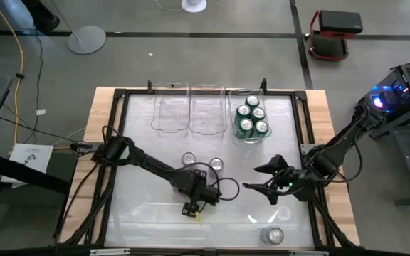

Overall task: Sort soda cans
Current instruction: Put the orange-white soda can into the center transparent bin

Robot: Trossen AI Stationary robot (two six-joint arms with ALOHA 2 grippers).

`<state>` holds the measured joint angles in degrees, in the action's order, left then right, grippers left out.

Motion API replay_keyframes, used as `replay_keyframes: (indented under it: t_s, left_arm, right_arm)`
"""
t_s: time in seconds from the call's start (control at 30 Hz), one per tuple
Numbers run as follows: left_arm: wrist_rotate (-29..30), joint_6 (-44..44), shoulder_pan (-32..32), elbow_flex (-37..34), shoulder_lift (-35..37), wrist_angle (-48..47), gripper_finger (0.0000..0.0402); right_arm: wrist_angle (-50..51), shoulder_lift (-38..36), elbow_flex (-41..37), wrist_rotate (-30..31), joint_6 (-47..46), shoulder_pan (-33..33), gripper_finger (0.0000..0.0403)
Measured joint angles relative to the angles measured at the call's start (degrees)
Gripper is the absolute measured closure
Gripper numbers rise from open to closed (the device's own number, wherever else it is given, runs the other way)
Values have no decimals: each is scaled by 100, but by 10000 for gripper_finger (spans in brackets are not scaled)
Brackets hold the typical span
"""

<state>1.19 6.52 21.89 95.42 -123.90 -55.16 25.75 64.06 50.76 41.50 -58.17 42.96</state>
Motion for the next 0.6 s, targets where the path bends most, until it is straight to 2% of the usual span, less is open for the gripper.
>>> replay_keyframes:
  t_s: [0.2, 0.37, 0.5, 0.6]
  left_arm:
    - [493, -562, 98, -17, -144, -185, 60]
    - [563, -720, 174, -11, -174, -219, 78]
    - [603, -159, 186, -9, -148, -268, 112]
    - [583, 491, 194, -9, -74, -244, 116]
  right_arm:
    - [-23, 1, 0, 43, -167, 146, 45]
    - [-21, 2, 0, 157, -263, 248, 45]
    - [-12, 0, 0, 252, -309, 296, 45]
    - [-2, 1, 0, 259, -352, 308, 45]
